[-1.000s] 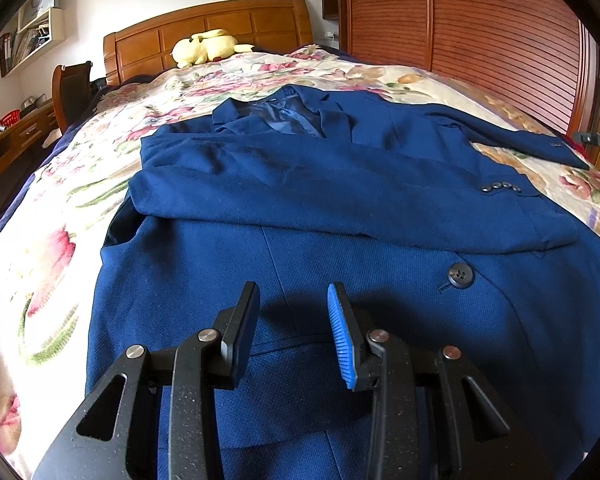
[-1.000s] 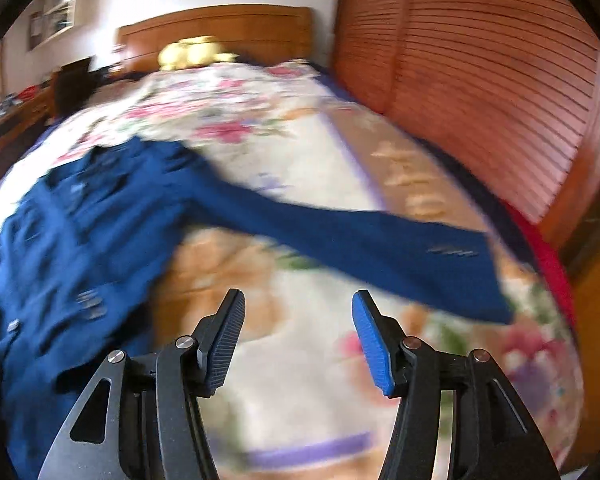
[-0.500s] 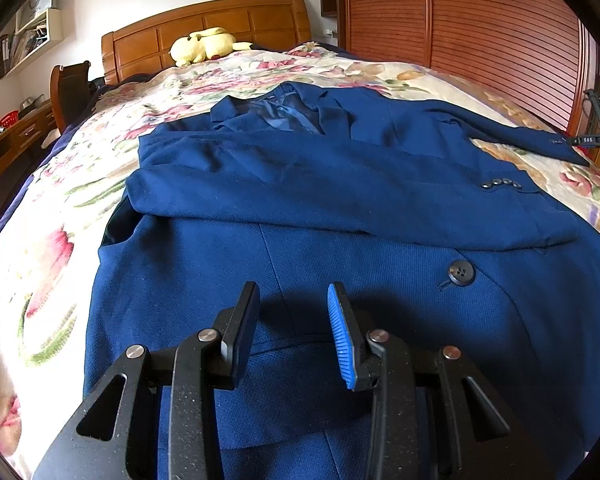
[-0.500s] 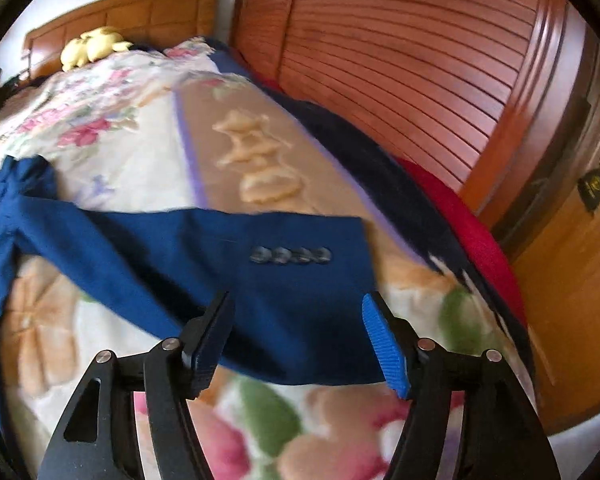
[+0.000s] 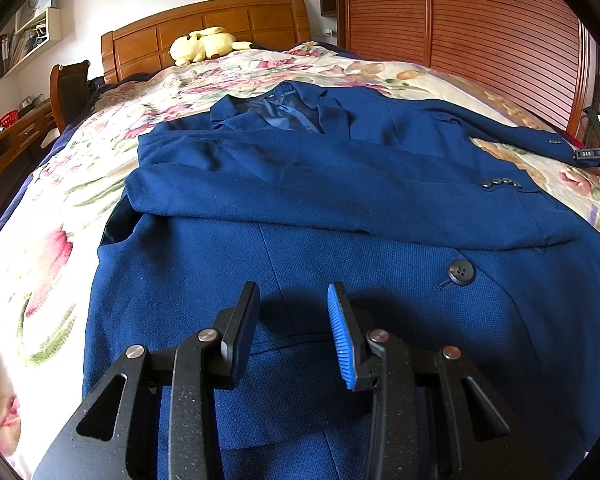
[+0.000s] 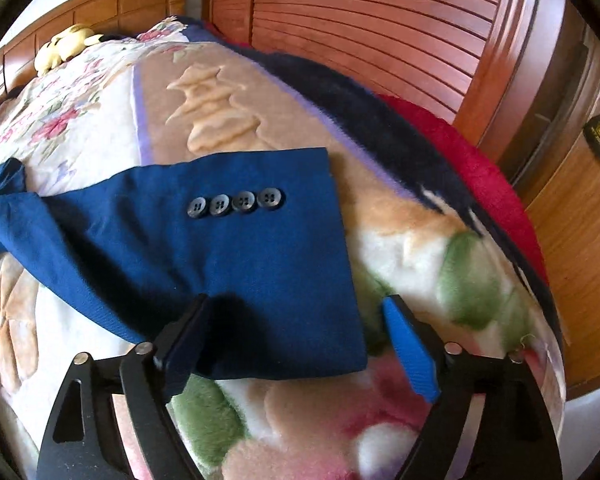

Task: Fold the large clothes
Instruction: 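Close the right gripper on the buttoned cuff of the other sleeve, then lift the held sleeve and carry it across the blazer front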

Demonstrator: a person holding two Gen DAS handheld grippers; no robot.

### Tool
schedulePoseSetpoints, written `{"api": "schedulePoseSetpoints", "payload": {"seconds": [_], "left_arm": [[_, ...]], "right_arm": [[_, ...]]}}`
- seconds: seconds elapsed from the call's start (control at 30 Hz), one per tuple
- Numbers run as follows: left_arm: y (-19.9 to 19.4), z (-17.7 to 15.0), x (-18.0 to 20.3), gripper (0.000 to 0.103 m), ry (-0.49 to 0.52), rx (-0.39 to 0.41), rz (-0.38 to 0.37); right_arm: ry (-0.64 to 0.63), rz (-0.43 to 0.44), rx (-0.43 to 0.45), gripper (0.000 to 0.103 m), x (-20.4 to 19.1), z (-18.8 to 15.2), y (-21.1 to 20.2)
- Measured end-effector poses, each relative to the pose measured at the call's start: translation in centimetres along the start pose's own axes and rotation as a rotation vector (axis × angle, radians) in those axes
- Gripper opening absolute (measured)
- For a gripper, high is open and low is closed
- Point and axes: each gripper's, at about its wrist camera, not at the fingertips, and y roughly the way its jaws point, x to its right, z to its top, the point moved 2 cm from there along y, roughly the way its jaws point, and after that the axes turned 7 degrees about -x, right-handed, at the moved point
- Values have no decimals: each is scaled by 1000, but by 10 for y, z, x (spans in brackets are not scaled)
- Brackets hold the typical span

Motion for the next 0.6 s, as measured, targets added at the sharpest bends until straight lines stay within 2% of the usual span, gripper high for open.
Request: {"api": "schedulePoseSetpoints", "payload": {"seconds": [0.17, 0.23, 0.37, 0.4, 0.5, 0.6], "left_arm": [[0, 0, 0, 36, 1, -1, 1], [0, 0, 0, 36, 1, -1, 0], [0, 0, 1, 36, -1, 0, 0], [1, 0, 1, 36, -1, 0, -1], [2, -1, 1, 36, -4, 4, -4], [1, -2, 0, 36, -8, 9, -6]], "right_arm": [[-22, -30, 13, 89, -5, -1, 4], [-31, -27, 19, 79, -7, -2, 4], [-129, -17, 27, 19, -28, -7, -4], [-160, -22, 19, 12, -36, -8, -7], [-242, -37, 20, 10, -62, -8, -21], [-282, -20, 75, 10, -87, 0, -52]]}}
